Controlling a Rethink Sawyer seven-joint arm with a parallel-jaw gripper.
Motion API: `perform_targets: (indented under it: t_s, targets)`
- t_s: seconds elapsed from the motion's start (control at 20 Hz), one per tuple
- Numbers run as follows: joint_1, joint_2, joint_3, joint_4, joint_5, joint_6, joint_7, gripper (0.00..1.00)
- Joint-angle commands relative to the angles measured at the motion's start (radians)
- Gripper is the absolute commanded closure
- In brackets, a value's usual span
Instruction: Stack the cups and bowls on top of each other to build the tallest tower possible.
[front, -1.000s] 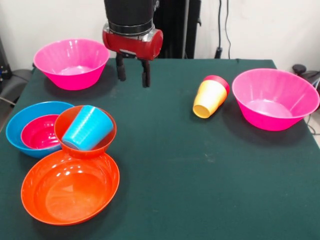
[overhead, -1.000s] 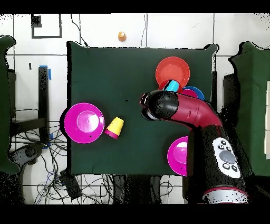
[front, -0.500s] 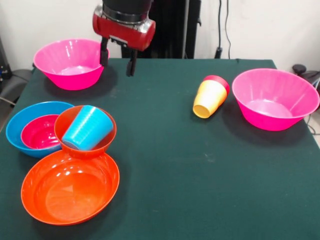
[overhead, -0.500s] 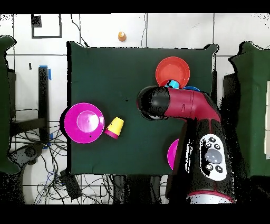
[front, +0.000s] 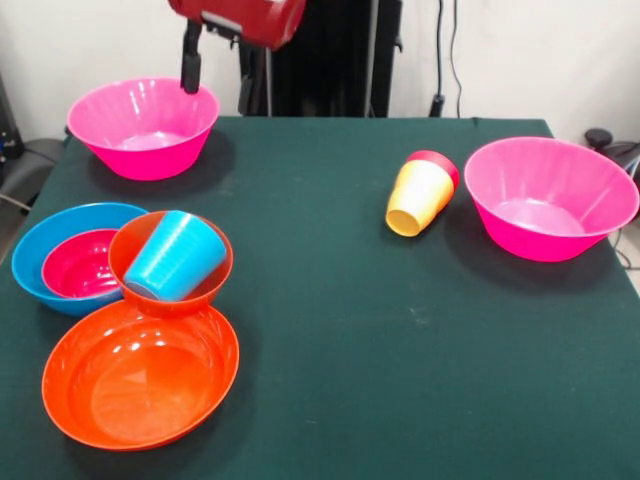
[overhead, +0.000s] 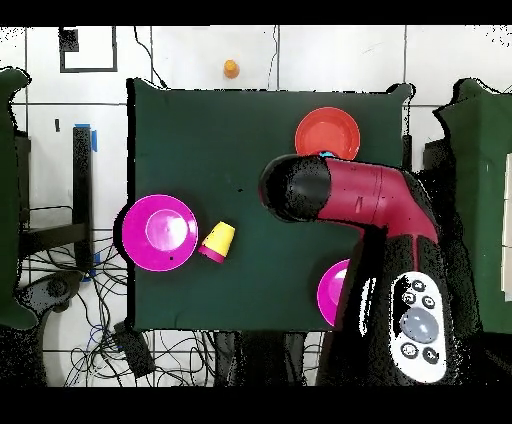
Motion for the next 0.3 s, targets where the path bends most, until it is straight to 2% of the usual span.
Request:
perform_targets:
  t_s: [0.05, 0.3]
  targets:
    - [0.016, -0.026, 0.051, -0.044, 0.034, 0.129, 0.034, 0.0]
    - [0.014, -0.037, 0.055, -0.068, 0.04, 0.182, 0.009, 0.0]
